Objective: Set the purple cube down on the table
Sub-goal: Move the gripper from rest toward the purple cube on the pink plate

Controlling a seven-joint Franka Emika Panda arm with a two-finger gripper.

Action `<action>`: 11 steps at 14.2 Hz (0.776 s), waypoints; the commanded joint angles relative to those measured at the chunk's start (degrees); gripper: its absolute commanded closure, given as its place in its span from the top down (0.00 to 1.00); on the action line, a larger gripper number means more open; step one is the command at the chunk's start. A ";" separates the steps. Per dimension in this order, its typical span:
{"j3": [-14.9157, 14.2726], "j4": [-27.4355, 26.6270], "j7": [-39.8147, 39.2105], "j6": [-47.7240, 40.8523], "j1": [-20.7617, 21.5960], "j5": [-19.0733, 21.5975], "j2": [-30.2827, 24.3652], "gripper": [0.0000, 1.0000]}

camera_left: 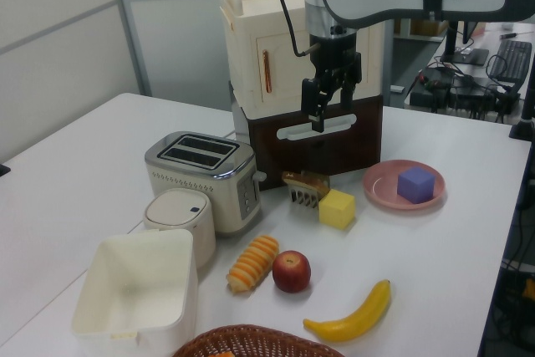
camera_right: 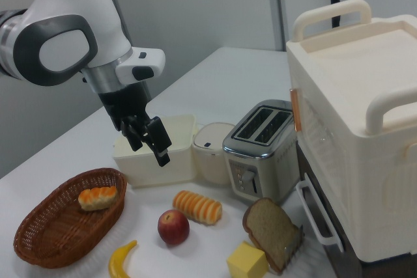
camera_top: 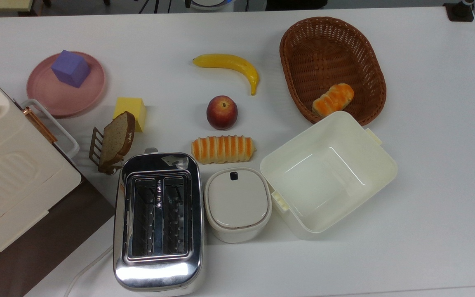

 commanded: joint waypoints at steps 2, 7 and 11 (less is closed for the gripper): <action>-0.18 -0.76 -1.07 -1.14 -0.70 0.26 -0.65 1.00; -0.27 -16.39 1.30 7.73 -7.64 0.53 -7.32 1.00; -3.24 -20.97 2.45 14.14 -12.73 0.35 -6.02 1.00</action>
